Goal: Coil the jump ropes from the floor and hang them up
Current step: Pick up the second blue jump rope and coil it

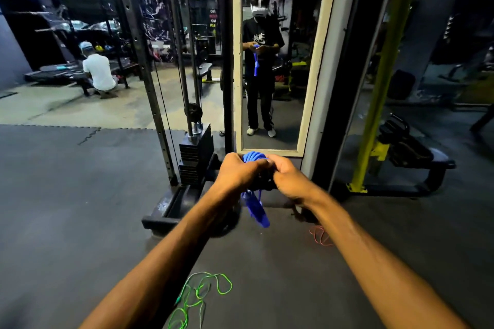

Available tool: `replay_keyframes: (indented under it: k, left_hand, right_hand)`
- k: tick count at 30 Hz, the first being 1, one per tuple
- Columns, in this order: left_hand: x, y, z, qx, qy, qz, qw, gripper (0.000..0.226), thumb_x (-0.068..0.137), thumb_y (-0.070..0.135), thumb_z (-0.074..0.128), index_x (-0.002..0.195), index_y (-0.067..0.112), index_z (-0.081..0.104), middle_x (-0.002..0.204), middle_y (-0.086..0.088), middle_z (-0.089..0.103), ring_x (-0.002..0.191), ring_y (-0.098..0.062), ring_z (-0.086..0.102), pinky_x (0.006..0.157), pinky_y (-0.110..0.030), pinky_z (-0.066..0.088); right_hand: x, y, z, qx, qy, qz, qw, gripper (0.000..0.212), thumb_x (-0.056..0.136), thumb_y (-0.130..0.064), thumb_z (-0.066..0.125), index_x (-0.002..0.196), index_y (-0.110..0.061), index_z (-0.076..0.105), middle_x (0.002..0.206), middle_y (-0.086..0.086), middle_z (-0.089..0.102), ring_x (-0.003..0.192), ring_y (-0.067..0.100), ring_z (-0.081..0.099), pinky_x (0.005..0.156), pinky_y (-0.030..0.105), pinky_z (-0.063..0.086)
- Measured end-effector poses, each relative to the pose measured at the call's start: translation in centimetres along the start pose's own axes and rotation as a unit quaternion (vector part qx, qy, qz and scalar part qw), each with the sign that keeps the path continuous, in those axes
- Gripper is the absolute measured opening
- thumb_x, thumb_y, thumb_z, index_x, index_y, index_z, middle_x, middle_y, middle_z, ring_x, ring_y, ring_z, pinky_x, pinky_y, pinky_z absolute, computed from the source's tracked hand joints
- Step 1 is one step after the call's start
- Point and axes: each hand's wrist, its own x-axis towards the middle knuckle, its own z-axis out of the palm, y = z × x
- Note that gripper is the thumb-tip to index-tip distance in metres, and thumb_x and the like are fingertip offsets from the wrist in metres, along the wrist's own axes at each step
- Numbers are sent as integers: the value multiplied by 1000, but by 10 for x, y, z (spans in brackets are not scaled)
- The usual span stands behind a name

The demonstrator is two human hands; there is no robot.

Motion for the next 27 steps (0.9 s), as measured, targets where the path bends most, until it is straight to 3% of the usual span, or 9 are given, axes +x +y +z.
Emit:
replay_keyframes:
  k: [4,8,10,13,16,20,22,24,27]
  left_hand:
    - [33,-4,3,32,-42,55,997,23,86,19,73,98,0,67,80,-15,71,67,-19,69,70,-43,61]
    - [81,-2,13,63,-45,61,995,33,96,24,61,111,-4,52,78,-6,59,53,2,60,50,-16,49]
    - [110,2,21,67,-61,66,994,28,98,24,56,110,-2,52,77,-2,57,55,2,57,51,-16,46]
    - [158,14,38,68,-69,94,991,21,98,26,56,106,7,54,88,-6,62,76,-10,60,75,-34,56]
    - [204,32,56,51,-62,100,992,30,93,34,58,107,8,54,102,-15,65,92,-19,64,95,-49,53]
    - [271,60,79,16,-60,113,992,16,99,25,53,100,9,54,77,1,64,68,-9,66,89,-54,56]
    - [307,80,89,29,-51,137,989,9,100,21,53,99,12,57,69,6,67,69,-12,65,89,-57,55]
    - [339,104,95,41,-46,166,984,7,99,17,54,98,18,61,73,7,71,74,-12,67,85,-51,57]
    - [393,144,105,48,-52,209,975,12,98,11,55,96,19,65,73,8,74,71,-5,70,71,-28,57]
  right_hand:
    - [27,4,-13,-56,57,-20,997,32,94,4,34,113,-10,56,95,6,63,83,13,57,67,17,51]
    - [66,11,-47,-54,81,-27,995,17,98,-14,48,109,-6,57,87,10,57,77,20,55,64,32,53]
    - [87,16,-68,-26,65,-21,997,15,98,-17,51,108,-7,57,88,14,56,75,23,58,62,40,55]
    - [122,21,-104,14,24,-15,999,16,99,-18,50,112,-11,56,97,13,60,84,21,63,62,33,56]
    - [162,18,-144,30,-2,-13,999,26,99,-21,51,120,-6,53,101,14,62,88,21,65,66,32,56]
    - [221,2,-198,8,28,-79,996,24,98,-16,53,120,-7,57,102,21,66,86,23,65,69,32,57]
    - [251,-10,-220,8,52,-109,993,21,98,-13,52,117,-8,60,93,19,66,78,23,62,58,26,55]
    - [280,-22,-239,12,72,-129,989,19,99,-14,50,112,-13,63,84,9,63,70,18,59,50,21,50]
    - [333,-44,-270,0,99,-165,981,19,100,-15,48,108,-19,65,79,1,62,64,8,58,47,19,48]
